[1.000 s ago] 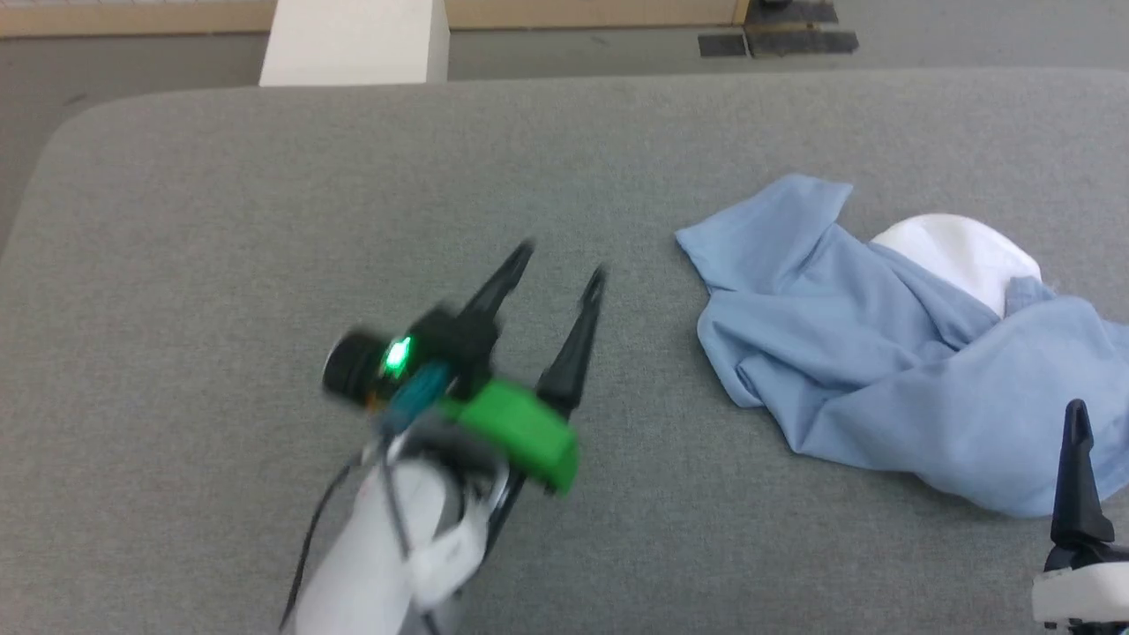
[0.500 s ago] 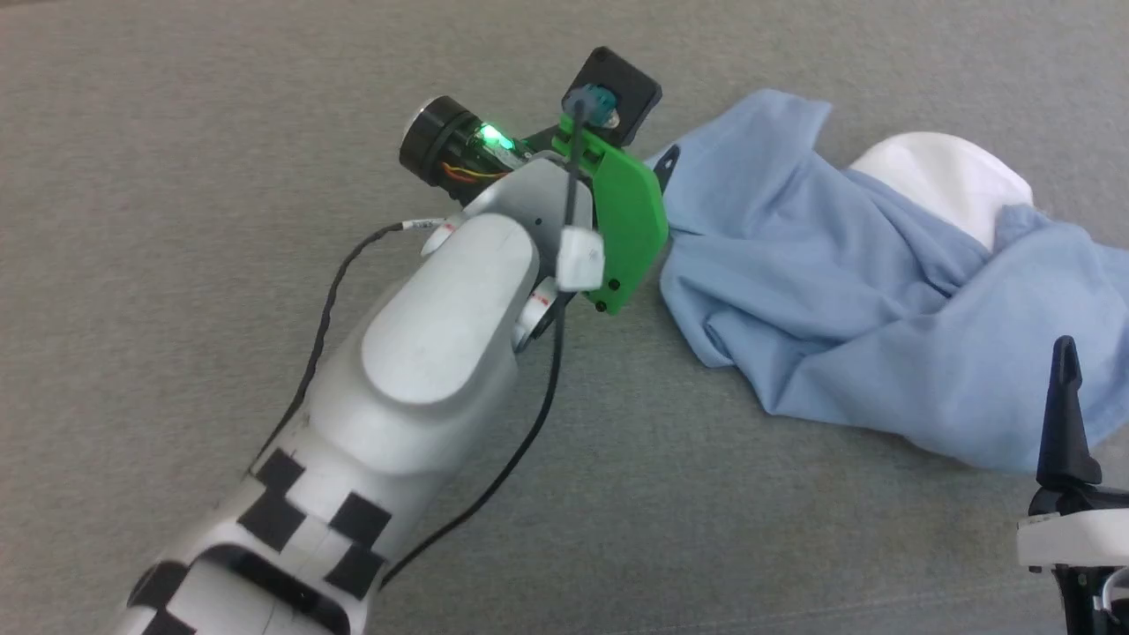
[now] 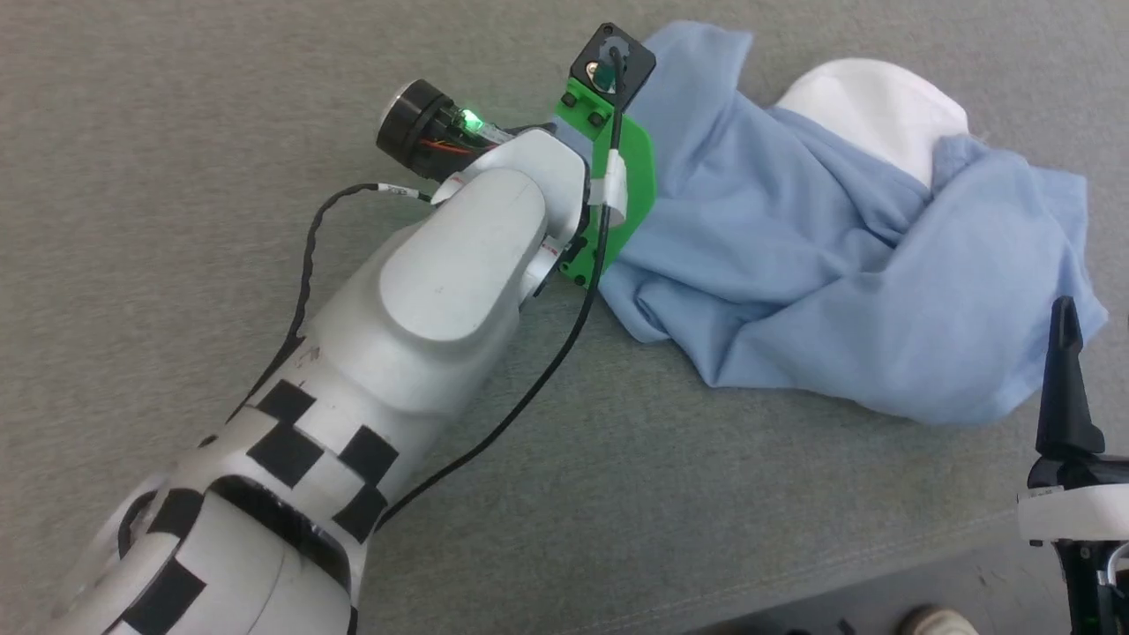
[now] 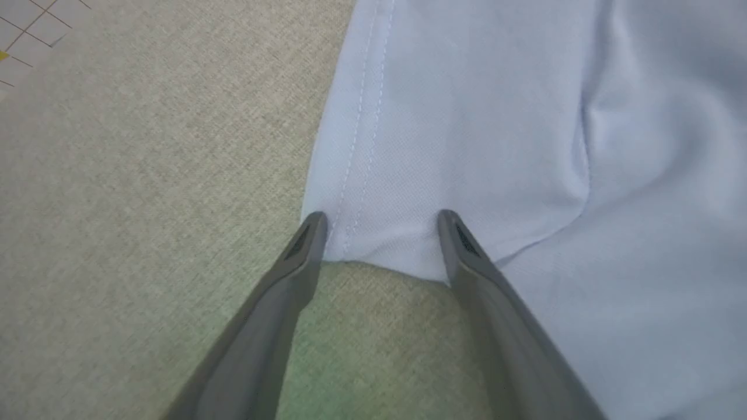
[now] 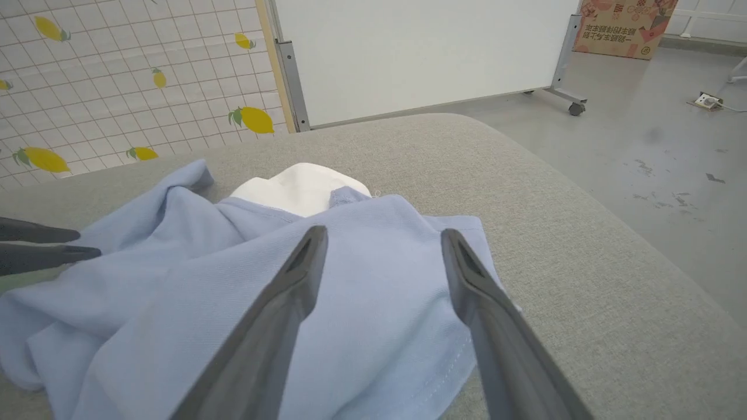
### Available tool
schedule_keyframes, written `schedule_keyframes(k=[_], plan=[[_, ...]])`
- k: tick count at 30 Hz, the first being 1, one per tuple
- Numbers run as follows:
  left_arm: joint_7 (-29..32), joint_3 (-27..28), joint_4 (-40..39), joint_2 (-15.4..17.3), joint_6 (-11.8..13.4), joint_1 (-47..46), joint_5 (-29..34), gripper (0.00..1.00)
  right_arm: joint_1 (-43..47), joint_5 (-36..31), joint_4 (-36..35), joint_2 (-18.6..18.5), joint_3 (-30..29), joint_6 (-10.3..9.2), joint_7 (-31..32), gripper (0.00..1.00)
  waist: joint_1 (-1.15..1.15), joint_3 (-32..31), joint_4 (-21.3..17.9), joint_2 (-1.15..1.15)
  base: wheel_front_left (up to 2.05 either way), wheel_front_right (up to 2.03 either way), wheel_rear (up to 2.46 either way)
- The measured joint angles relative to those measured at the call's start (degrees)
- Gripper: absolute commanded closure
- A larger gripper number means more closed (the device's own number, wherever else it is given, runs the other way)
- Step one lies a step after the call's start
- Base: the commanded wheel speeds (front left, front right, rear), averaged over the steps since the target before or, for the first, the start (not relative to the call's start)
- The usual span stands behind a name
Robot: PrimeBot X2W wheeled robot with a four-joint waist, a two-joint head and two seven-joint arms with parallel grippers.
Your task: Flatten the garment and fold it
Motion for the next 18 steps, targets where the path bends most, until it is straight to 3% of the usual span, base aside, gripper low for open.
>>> schedule_keyframes(k=[8,9,10,18], plan=[[2.47,-4.64,4.91,-0.66,1.1,-4.82,1.1,0.0,-0.97,1.38,0.08,0.0,-0.31,0.0,-0.2,0.0,0.0,3.34,-3.09,0.0,0.0,0.0,0.0],[2.76,-5.32,5.6,-0.81,0.76,-5.41,1.55,0.61,-1.1,1.42,0.11,0.0,-0.34,0.0,-0.37,0.0,0.0,3.7,-3.39,0.0,0.0,0.0,0.0],[3.1,-5.56,6.19,-0.88,0.47,-5.92,1.64,1.0,-1.12,1.47,0.16,0.0,-0.35,0.0,-0.42,0.0,0.0,3.95,-3.63,0.0,0.0,0.0,0.0],[3.67,-6.45,7.12,-1.6,-0.55,-6.59,0.26,1.0,-1.67,1.49,0.89,0.0,-0.74,0.0,-1.05,0.0,0.0,3.87,-4.1,0.0,0.0,0.0,0.0]])
